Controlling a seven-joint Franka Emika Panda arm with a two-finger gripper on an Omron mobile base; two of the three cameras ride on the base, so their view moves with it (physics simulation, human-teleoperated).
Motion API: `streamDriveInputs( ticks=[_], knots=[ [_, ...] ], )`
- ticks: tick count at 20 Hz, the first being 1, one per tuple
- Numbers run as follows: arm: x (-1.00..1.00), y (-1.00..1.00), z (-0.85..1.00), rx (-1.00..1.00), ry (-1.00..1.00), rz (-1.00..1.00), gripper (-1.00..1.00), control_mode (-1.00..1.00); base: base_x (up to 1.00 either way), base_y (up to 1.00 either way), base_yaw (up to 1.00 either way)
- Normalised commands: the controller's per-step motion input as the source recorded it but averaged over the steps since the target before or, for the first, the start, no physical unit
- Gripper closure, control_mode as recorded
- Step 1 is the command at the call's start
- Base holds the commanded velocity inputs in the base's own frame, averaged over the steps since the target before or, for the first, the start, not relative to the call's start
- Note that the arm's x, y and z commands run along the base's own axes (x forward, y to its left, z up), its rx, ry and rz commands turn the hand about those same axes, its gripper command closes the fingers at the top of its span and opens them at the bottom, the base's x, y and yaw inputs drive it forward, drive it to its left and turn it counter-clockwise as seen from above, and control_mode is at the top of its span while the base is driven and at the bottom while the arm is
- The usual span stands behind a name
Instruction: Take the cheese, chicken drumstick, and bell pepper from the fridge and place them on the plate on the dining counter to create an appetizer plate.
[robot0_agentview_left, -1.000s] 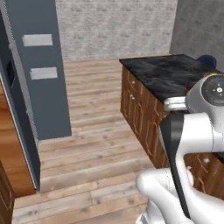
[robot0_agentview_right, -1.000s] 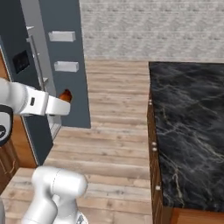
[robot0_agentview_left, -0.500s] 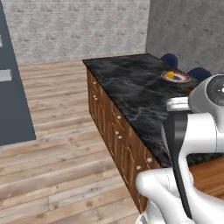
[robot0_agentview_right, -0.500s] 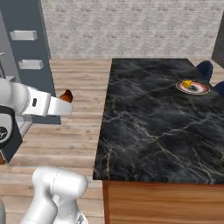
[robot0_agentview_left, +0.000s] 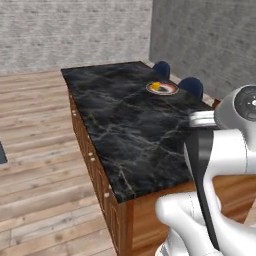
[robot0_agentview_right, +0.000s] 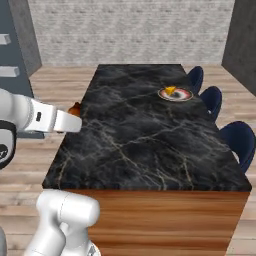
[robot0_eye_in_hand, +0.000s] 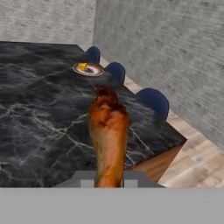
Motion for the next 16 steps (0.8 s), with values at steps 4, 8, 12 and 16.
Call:
streamDriveInputs(
  ticks=[4, 8, 12, 16],
  knots=[
    [0.00, 0.00, 0.00, 0.00, 0.00, 0.00, 1.00, 1.00, -0.16, -1.00, -0.02],
    [0.00, 0.00, 0.00, 0.00, 0.00, 0.00, 1.00, 1.00, -0.01, -1.00, 0.00],
    [0.00, 0.00, 0.00, 0.00, 0.00, 0.00, 1.00, 1.00, 0.00, -1.00, 0.00],
    [0.00, 0.00, 0.00, 0.00, 0.00, 0.00, 1.00, 1.00, 0.00, -1.00, 0.00]
  ],
)
